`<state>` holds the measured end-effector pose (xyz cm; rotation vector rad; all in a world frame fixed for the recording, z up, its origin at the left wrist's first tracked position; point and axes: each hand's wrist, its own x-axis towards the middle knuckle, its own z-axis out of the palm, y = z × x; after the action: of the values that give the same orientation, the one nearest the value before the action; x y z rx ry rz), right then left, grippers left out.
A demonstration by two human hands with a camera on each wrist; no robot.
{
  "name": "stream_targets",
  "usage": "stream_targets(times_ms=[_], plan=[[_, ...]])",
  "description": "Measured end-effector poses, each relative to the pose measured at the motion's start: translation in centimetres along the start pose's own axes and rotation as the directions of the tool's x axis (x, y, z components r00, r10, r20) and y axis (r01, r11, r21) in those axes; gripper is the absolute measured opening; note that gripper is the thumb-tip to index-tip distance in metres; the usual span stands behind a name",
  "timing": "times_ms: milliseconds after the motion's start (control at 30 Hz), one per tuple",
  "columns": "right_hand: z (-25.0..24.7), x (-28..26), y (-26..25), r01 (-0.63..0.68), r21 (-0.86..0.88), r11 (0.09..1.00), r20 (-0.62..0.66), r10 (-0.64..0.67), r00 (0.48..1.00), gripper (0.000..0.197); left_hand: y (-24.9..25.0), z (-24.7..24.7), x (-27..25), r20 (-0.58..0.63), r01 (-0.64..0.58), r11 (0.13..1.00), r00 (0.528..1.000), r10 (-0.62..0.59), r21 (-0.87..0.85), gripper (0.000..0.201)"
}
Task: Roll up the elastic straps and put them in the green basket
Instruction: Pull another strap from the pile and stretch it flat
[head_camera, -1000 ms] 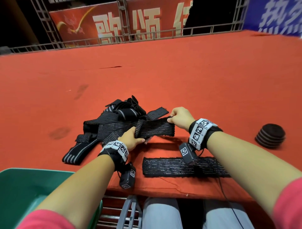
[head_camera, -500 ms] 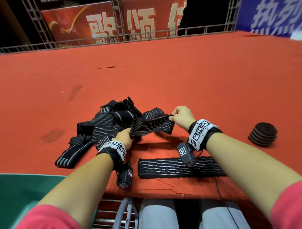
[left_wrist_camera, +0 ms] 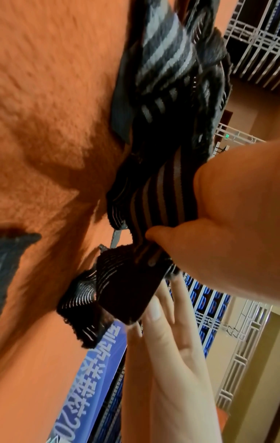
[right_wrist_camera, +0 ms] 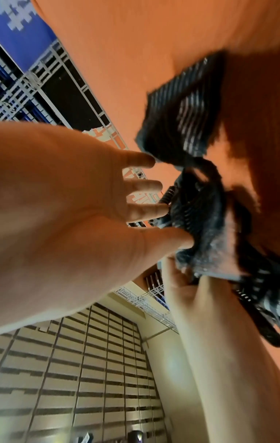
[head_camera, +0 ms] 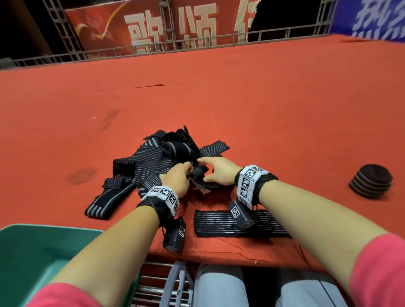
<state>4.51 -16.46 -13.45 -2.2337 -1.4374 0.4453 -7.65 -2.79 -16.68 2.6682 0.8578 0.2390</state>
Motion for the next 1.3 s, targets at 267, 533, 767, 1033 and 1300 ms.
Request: stream_targets(times_ms=[267, 533, 767, 1033, 1300], plan=[[2.1, 1.3, -0.2, 0.049, -0.028, 0.998, -0.041, -0.050, 0.998, 0.022, -0.1, -0.3, -0.3, -0.015, -0.039, 0.998, 0.999, 0.038, -0.050, 0.031], [0.4, 1.1, 1.5, -0.045, -0.025, 0.999, -0.156, 0.041, 0.987, 0.031, 0.0, 0.3, 0.3, -0.048, 0.081, 0.996, 0.995, -0.082, -0.028, 0.020], [-2.5, -0.3, 5.1, -0.134, 0.098, 0.986, -0.315, 0.158, 0.936, 0.015, -0.1, 0.9, 1.4, 0.001, 0.186, 0.982, 0.983, -0.186, 0.006, 0.017], [-6.1, -2.4, 7.9, -0.209, 0.272, 0.939, -0.444, 0.315, 0.839, 0.020, -1.5, 1.8, 1.5, -0.021, 0.246, 0.968, 0.969, -0.245, 0.049, 0.014], [-7.8, -3.7, 7.8, -0.144, 0.358, 0.923, -0.457, 0.307, 0.835, 0.009, 0.6, 1.1, 1.3, 0.031, 0.201, 0.975, 0.978, -0.205, 0.092, 0.026]])
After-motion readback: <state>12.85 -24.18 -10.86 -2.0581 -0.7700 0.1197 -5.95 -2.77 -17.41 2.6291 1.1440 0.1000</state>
